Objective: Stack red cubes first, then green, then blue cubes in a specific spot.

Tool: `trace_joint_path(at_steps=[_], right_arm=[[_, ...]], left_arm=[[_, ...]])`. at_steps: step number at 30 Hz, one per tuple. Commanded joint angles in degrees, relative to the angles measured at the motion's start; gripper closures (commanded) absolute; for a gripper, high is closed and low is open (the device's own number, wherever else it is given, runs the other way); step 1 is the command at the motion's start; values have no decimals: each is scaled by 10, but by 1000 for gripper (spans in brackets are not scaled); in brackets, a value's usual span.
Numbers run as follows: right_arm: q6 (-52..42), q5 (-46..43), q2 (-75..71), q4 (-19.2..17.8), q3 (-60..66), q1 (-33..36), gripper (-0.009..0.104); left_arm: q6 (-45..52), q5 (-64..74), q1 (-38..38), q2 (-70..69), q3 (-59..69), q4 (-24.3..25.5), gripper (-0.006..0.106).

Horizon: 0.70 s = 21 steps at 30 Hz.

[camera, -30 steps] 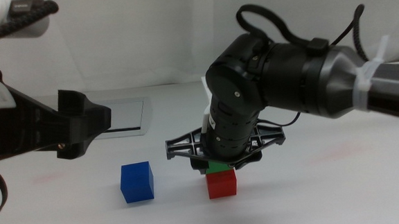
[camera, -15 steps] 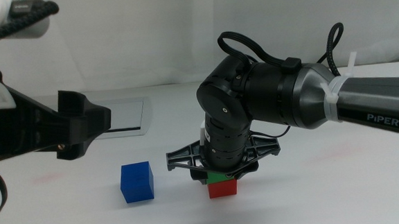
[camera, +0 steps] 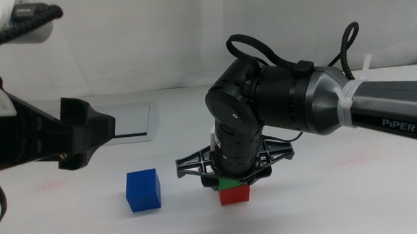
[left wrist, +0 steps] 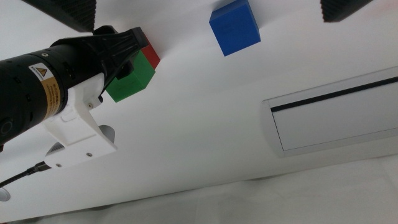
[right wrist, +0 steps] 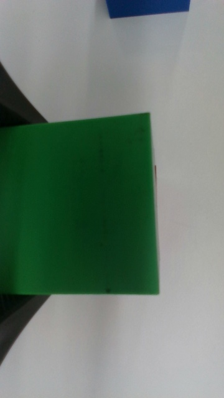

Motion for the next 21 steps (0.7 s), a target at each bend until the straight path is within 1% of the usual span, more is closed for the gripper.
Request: trace_joint_path(at_steps=[1, 4, 6, 8, 9, 12, 14, 15, 17, 21], right_arm=[[-4, 16, 5, -10, 0, 0, 97], [-6, 25, 5, -14, 0, 0, 94], [-15, 25, 5, -14, 0, 0, 88], [-15, 25, 5, -14, 0, 0, 79], [-18, 23, 5, -14, 0, 0, 72], [-20, 21, 3, -14, -1, 0, 46], [-20, 21, 1, -20, -1, 0, 25], [-20, 21, 0, -26, -1, 0, 17], [-20, 19, -6, -40, -1, 0, 4], [-20, 19, -11, -53, -1, -1, 4]], left_arm=[[0, -2, 1, -1, 2, -2, 10], [0, -2, 1, -1, 2, -2, 10], [0, -2, 1, -1, 2, -2, 10], [0, -2, 1, -1, 2, -2, 10], [0, -2, 1, -1, 2, -2, 10], [0, -2, 1, -1, 2, -2, 10], [0, -2, 1, -1, 2, -2, 10], [0, -2, 1, -1, 2, -2, 10], [0, -2, 1, -1, 2, -2, 10], [0, -2, 1, -1, 2, -2, 10]])
